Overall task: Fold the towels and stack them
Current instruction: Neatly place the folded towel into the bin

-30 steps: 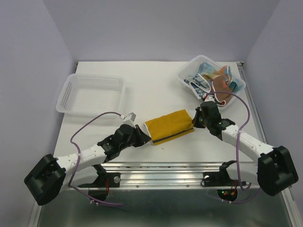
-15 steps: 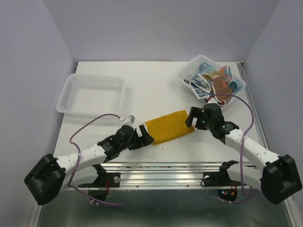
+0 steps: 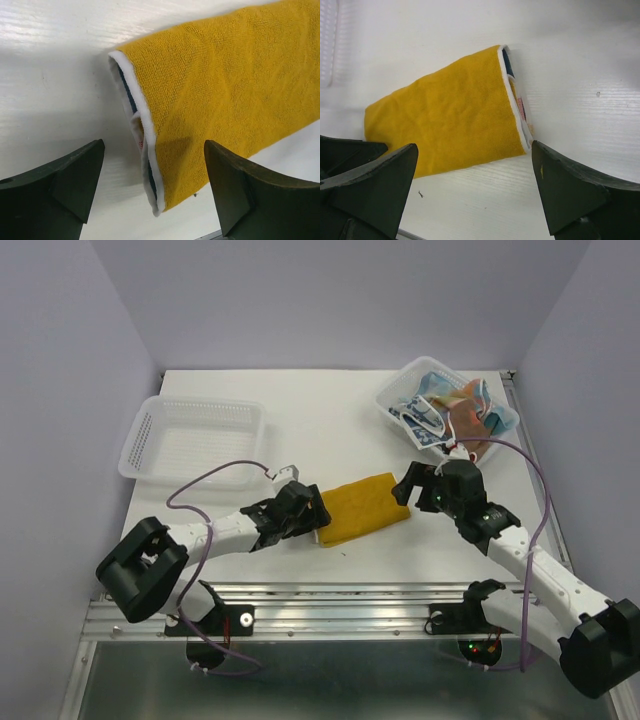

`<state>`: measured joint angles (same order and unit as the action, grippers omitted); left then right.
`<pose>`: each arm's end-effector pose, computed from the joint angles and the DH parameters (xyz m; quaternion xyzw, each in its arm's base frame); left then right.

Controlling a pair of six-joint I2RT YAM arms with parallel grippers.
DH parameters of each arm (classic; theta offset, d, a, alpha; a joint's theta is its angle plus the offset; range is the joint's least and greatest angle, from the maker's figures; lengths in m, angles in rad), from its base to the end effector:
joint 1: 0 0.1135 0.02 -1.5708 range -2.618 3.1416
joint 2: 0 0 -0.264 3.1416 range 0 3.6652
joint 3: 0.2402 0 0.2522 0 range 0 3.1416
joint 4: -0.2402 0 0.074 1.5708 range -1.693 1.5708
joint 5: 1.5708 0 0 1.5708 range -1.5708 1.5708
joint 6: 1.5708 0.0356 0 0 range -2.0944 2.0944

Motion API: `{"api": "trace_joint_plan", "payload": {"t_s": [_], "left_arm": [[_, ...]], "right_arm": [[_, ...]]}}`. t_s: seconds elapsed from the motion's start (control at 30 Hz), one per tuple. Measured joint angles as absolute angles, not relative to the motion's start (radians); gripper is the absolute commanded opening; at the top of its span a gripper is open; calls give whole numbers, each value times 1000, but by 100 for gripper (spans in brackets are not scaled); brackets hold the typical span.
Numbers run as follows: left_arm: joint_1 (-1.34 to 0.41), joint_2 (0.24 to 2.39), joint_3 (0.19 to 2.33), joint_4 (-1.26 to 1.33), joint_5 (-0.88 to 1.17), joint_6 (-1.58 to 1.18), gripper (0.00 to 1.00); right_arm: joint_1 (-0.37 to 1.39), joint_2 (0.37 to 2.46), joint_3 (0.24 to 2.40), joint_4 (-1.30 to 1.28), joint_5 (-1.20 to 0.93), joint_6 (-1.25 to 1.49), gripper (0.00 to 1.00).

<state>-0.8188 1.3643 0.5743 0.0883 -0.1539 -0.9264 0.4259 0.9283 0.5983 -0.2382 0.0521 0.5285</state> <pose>0.1845 -0.1893 0.1696 -0.0809 0.9013 -0.2767 0.3232 0.1878 0.0831 0.2433 0.0575 0.8749 0.2004 0.4372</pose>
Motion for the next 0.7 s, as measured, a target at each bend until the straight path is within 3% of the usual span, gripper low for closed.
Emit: {"api": "trace_joint_plan", "payload": {"t_s": [0.17, 0.43, 0.63, 0.7], "left_arm": [[-823, 1425, 621, 83, -173, -934, 76], [-878, 1512, 705, 23, -252, -950, 65], [-898, 1609, 808, -50, -326, -963, 45], [-898, 1639, 835, -54, -342, -965, 25]], "right_arm": [[426, 928, 597, -245, 52, 533, 100], [426, 905, 582, -247, 39, 540, 100], [426, 871, 580, -247, 35, 541, 100], [426, 863, 580, -248, 35, 543, 100]]}}
